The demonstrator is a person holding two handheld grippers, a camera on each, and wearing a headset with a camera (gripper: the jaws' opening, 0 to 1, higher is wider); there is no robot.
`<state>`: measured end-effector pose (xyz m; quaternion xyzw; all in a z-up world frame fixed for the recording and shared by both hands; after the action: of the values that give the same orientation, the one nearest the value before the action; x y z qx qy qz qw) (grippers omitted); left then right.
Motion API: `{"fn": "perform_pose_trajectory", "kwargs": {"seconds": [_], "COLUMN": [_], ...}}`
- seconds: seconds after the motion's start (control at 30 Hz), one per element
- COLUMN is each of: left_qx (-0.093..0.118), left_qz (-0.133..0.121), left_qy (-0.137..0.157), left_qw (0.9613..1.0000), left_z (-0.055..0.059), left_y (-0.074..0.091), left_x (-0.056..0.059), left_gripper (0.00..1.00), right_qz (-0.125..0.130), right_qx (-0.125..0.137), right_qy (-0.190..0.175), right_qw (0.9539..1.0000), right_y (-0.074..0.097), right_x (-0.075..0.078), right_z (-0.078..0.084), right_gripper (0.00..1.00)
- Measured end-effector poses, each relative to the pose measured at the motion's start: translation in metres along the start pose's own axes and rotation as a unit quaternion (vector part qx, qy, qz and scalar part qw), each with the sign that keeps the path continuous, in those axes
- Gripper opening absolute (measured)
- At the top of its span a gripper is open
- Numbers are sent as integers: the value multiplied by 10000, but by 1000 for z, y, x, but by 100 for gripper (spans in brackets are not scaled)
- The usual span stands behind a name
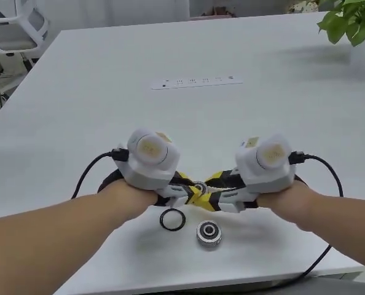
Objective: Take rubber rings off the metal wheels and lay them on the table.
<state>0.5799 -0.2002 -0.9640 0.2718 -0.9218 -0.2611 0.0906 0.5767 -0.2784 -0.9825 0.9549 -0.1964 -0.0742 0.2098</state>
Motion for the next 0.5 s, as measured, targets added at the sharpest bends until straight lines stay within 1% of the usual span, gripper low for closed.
{"fn": "perform_pose_trajectory", "kwargs": {"seconds": [0.27, 0.5], "left_qx": [1, 5], "left_qz": [-10, -16], "left_qy": [1, 1], "left_qw": [10000, 10000], "left_z": [0, 0], "left_y": [0, 0], "left_x": [0, 0], "left_gripper": [13, 13], "right_qz": [-23, -36], "right_qx": [30, -16], "right_qy": [-88, -77], "right_qw": [10000, 10000], "right_y": [4, 9], "right_x": [2, 3], "right_z": [2, 5], "right_gripper": [22, 17]}}
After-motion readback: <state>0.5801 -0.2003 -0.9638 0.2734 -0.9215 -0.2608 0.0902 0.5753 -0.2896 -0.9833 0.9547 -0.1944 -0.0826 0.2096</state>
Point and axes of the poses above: the centre of the closed fingertips' face, and the gripper's own axes: y roughly backward along the fingers, x roughly to its right, z roughly out of its underside, the point moved 6 cm from there along y, roughly backward along the fingers, and after that the axes turned 9 degrees about x, right-handed, at the moved point
